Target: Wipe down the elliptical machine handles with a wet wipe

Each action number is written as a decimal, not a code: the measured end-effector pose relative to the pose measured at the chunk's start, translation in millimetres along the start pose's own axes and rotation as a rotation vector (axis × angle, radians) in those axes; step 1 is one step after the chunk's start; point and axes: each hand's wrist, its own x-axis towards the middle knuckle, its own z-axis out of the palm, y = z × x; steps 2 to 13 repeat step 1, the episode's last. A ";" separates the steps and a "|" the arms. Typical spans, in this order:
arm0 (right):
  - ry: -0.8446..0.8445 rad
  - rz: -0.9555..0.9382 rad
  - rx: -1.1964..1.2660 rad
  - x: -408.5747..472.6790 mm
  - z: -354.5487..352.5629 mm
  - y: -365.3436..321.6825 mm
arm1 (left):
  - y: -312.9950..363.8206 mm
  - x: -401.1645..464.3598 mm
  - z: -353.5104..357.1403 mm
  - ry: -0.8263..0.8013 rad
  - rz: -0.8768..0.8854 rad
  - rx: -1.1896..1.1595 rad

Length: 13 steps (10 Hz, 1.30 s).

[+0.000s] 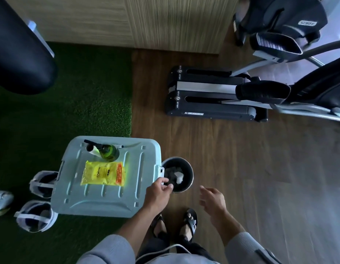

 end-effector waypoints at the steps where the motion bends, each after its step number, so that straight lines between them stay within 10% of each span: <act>1: -0.049 0.004 -0.015 -16.3 -7.0 6.6 | -5.5 -1.1 0.5 0.020 0.017 0.010; 13: -0.049 0.004 -0.015 -16.3 -7.0 6.6 | -5.5 -1.1 0.5 0.020 0.017 0.010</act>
